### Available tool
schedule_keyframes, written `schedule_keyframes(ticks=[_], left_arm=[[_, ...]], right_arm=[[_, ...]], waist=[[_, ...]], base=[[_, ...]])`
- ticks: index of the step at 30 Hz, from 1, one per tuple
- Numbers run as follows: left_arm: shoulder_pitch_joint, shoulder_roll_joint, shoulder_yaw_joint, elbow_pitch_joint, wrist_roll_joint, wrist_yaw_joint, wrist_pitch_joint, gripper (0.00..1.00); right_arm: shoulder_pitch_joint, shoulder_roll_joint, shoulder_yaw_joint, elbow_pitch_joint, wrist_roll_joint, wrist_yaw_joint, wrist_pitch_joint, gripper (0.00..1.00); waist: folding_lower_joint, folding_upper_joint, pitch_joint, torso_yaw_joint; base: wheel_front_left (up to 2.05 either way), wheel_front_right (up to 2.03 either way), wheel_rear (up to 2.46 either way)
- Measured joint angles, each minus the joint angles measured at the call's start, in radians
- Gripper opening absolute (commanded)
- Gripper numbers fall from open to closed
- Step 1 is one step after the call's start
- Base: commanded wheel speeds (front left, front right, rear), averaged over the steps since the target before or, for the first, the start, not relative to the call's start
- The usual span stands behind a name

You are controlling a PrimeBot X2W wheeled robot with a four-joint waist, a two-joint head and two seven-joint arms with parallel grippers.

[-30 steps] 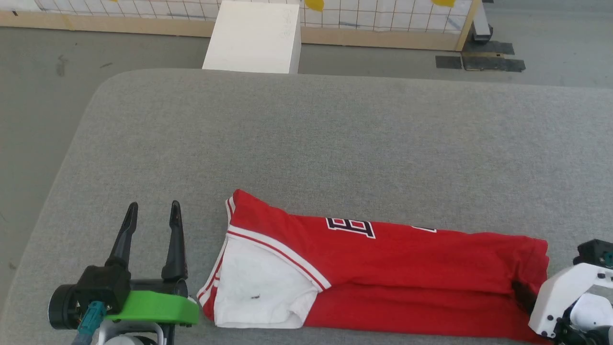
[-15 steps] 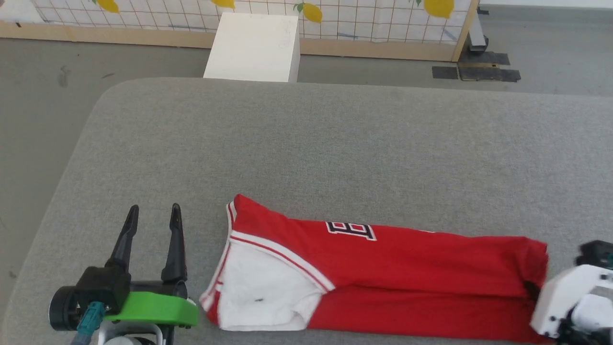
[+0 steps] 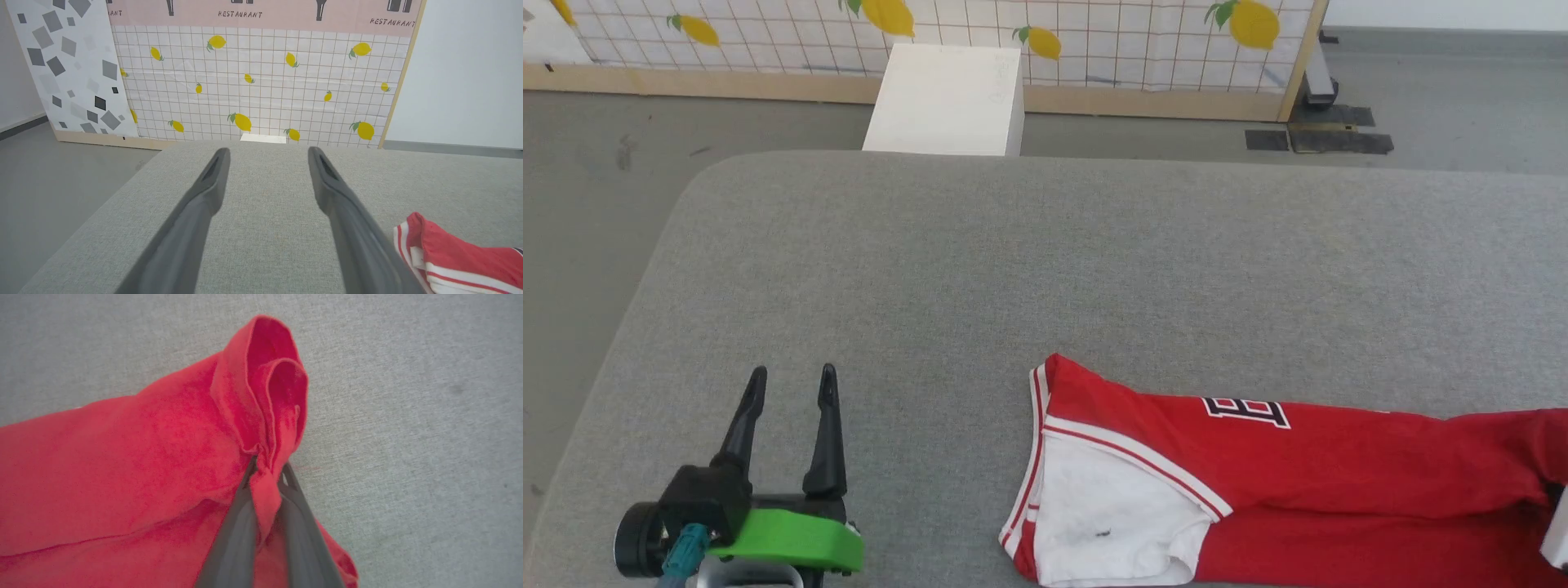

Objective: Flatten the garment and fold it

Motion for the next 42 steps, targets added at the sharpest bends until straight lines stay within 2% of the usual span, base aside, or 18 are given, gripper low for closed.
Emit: schedule_keyframes(ticks=[4,11,17,22,29,35,42], left_arm=[[0.019,-0.001,-0.006,0.012,-0.001,-0.001,0.000,1.00],[0.038,-0.003,-0.021,0.035,-0.001,-0.001,0.000,1.00],[0.039,-0.003,-0.032,0.040,-0.001,-0.003,0.000,1.00],[0.039,-0.003,-0.031,0.038,-0.006,-0.004,0.000,1.00],[0.036,-0.003,-0.044,0.037,-0.009,-0.004,0.000,1.00],[0.029,-0.003,-0.050,0.048,-0.041,-0.004,0.000,1.00],[0.011,-0.003,-0.059,0.054,-0.045,-0.004,0.000,1.00]], right_arm=[[0.022,0.008,0.053,-0.048,0.041,0.000,0.038,0.00],[0.090,0.055,0.153,-0.234,0.105,0.000,0.105,0.00],[0.114,0.119,0.258,-0.376,0.207,0.000,0.205,0.00],[0.116,0.167,0.327,-0.438,0.266,0.000,0.268,0.00],[0.063,0.203,0.429,-0.407,0.331,0.000,0.277,0.00],[0.000,0.206,0.538,-0.329,0.426,-0.001,0.203,0.00],[-0.061,0.207,0.606,-0.215,0.439,0.000,0.119,0.00]], waist=[[0.0000,0.0000,-0.018,-0.004],[0.0000,0.0000,-0.052,-0.002],[0.0000,0.0000,-0.065,0.015],[0.0000,0.0000,-0.062,0.037],[0.0000,0.0000,-0.031,0.071],[0.0000,0.0000,-0.001,0.111],[0.0000,0.0000,0.031,0.155]], base=[[0.00,0.00,0.00],[0.00,0.00,0.00],[0.00,0.00,0.00],[0.00,0.00,0.00],[0.00,0.00,0.00],[0.00,0.00,0.00],[0.00,0.00,0.00]])
